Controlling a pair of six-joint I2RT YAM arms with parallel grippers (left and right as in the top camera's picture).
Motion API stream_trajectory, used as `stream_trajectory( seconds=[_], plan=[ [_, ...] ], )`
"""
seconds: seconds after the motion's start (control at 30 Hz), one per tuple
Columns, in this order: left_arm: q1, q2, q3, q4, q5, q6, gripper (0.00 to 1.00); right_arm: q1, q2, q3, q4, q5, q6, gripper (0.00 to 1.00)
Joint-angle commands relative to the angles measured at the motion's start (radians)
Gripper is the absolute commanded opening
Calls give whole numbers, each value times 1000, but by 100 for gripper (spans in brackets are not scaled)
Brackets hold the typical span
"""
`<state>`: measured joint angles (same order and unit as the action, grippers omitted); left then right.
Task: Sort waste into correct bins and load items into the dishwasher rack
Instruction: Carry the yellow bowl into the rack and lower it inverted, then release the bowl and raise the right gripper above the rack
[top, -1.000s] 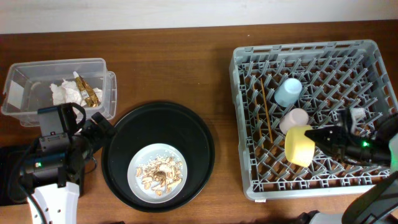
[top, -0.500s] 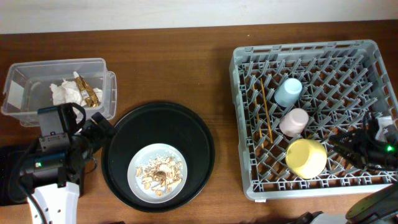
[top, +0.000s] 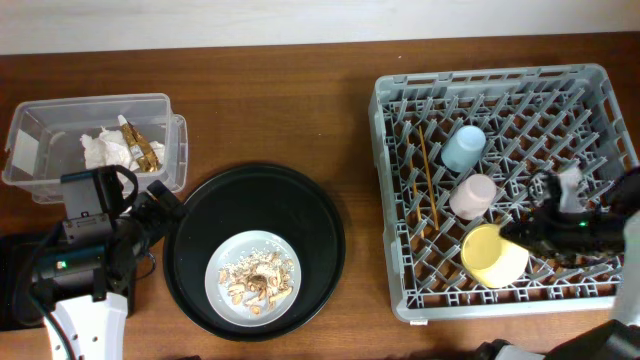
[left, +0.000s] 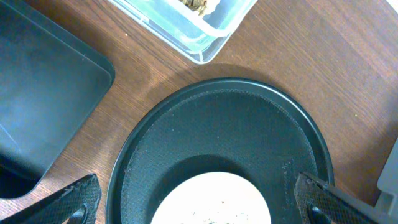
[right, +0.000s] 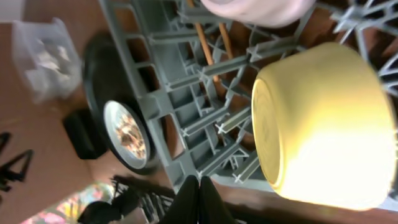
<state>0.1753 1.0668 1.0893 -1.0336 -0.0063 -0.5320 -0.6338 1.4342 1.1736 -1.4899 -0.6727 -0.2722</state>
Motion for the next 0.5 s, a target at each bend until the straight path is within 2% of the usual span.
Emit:
stream_trajectory(
  seconds=[0.0, 0.2, 0.3, 0.47],
  plan=[
    [3, -2, 0, 0, 7, 5, 99, 48, -11, -106, 120, 113, 183, 4],
    [3, -2, 0, 0, 7, 5, 99, 79, -12, -147, 198, 218, 282, 4],
    [3, -2, 0, -1, 7, 5, 99, 79, -13, -146, 224, 362, 385, 4],
    [3, -2, 0, 0, 7, 5, 99, 79, -13, -95, 218, 469, 469, 4]
  ],
)
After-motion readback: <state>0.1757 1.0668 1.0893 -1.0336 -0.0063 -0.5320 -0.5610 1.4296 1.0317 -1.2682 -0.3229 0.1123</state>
